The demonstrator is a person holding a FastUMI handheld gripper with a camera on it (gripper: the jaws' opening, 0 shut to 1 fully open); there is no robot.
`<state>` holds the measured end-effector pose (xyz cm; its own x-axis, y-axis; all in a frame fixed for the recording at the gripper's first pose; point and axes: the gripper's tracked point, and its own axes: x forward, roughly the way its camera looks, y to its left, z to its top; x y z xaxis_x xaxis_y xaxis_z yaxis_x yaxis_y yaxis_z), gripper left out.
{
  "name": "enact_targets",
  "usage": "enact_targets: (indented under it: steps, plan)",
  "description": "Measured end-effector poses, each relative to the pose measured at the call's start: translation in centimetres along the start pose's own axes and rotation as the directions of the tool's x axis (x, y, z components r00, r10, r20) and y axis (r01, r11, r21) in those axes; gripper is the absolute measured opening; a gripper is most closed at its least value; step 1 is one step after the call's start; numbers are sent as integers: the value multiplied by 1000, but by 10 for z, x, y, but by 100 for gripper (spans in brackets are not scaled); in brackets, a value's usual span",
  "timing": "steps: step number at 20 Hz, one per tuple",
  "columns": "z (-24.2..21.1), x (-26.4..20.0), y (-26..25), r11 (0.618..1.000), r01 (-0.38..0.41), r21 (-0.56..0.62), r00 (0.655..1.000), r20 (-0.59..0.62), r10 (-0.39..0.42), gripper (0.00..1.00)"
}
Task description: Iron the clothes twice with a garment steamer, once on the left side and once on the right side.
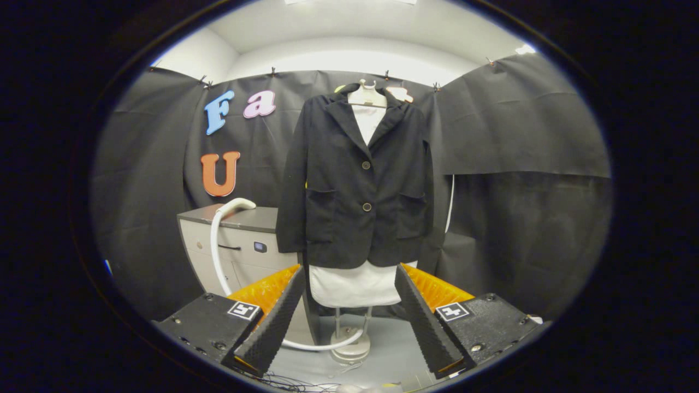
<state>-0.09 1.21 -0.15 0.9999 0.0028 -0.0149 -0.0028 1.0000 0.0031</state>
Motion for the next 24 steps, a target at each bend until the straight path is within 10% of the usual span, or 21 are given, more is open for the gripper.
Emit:
enact_targets:
  steps: [10, 24]
  plan:
    - [38, 50, 40, 999, -19, 33, 1000, -10, 20, 100]
    - [131, 207, 261, 957, -284, 53, 959, -4, 285, 100]
